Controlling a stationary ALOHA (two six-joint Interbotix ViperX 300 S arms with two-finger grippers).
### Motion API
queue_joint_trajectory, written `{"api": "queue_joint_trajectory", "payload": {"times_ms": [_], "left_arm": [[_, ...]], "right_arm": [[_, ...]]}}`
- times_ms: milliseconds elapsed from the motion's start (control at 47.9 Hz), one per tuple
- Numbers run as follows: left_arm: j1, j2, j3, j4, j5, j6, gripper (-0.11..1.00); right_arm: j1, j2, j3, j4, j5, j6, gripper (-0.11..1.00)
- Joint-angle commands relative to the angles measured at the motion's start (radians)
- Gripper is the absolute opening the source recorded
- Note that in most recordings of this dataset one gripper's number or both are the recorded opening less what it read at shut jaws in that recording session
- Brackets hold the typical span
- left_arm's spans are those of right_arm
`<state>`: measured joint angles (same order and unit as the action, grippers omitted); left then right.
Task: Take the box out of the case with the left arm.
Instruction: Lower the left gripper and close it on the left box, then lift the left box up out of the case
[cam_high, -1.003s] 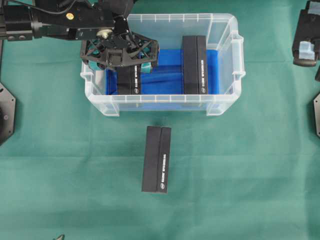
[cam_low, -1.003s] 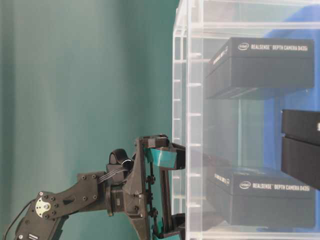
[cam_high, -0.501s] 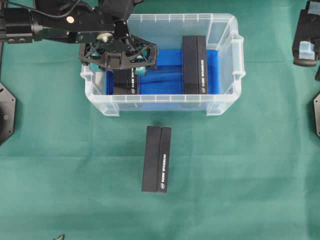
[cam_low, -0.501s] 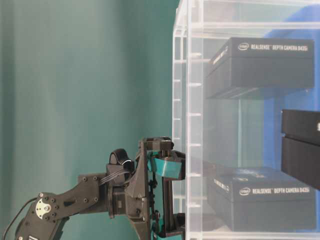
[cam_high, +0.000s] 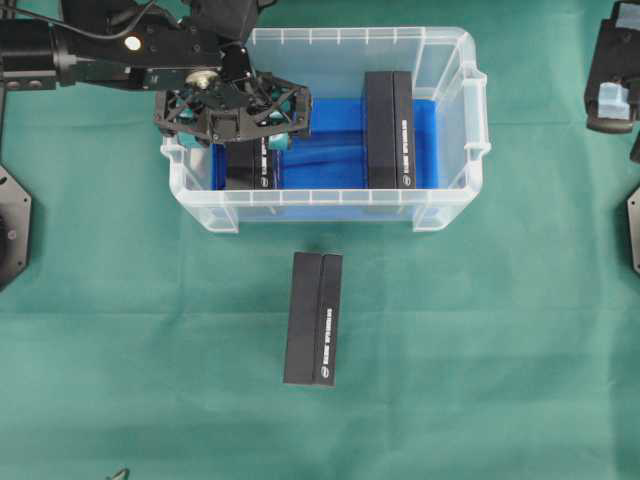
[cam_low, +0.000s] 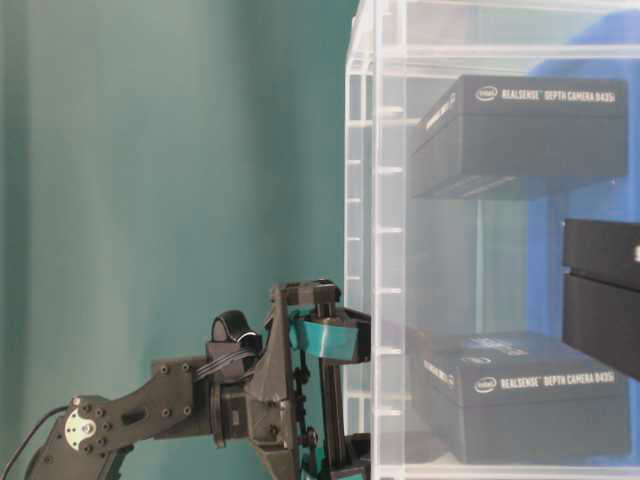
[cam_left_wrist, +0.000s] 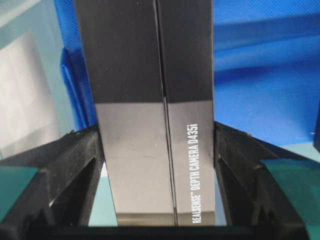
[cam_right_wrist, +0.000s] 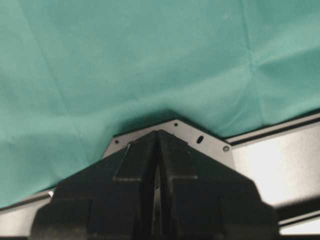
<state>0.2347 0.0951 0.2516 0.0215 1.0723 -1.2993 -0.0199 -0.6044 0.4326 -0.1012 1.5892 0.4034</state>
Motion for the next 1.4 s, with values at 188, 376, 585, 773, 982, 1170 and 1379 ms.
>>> {"api": "queue_joint_trajectory", "payload": {"times_ms": [188, 376, 585, 773, 982, 1170, 1379], "left_arm": [[-0.008, -0.066, -0.038, -0.006, 0.041, -0.002, 0.60], [-0.008, -0.087, -0.104, -0.006, 0.126, -0.002, 0.60], [-0.008, -0.127, -0.184, -0.006, 0.187, -0.003, 0.60], [-0.006, -0.155, -0.281, -0.006, 0.295, -0.003, 0.60], [-0.008, -0.160, -0.393, -0.005, 0.416, -0.003, 0.60], [-0.009, -0.156, -0.482, -0.005, 0.471, -0.003, 0.60], [-0.014, -0.146, -0.506, 0.000, 0.483, -0.005, 0.60]], "right_arm": [[0.000, -0.005, -0.009, -0.003, -0.005, -0.002, 0.01], [0.000, -0.005, -0.009, -0.005, -0.008, -0.003, 0.01], [0.000, -0.005, -0.011, -0.005, -0.020, -0.002, 0.01], [0.000, -0.005, -0.009, -0.005, -0.032, -0.003, 0.01], [0.000, -0.005, -0.009, -0.005, -0.034, 0.002, 0.01], [0.000, -0.005, -0.011, -0.005, -0.034, 0.003, 0.01], [0.000, -0.005, -0.009, -0.005, -0.034, 0.006, 0.01]]}}
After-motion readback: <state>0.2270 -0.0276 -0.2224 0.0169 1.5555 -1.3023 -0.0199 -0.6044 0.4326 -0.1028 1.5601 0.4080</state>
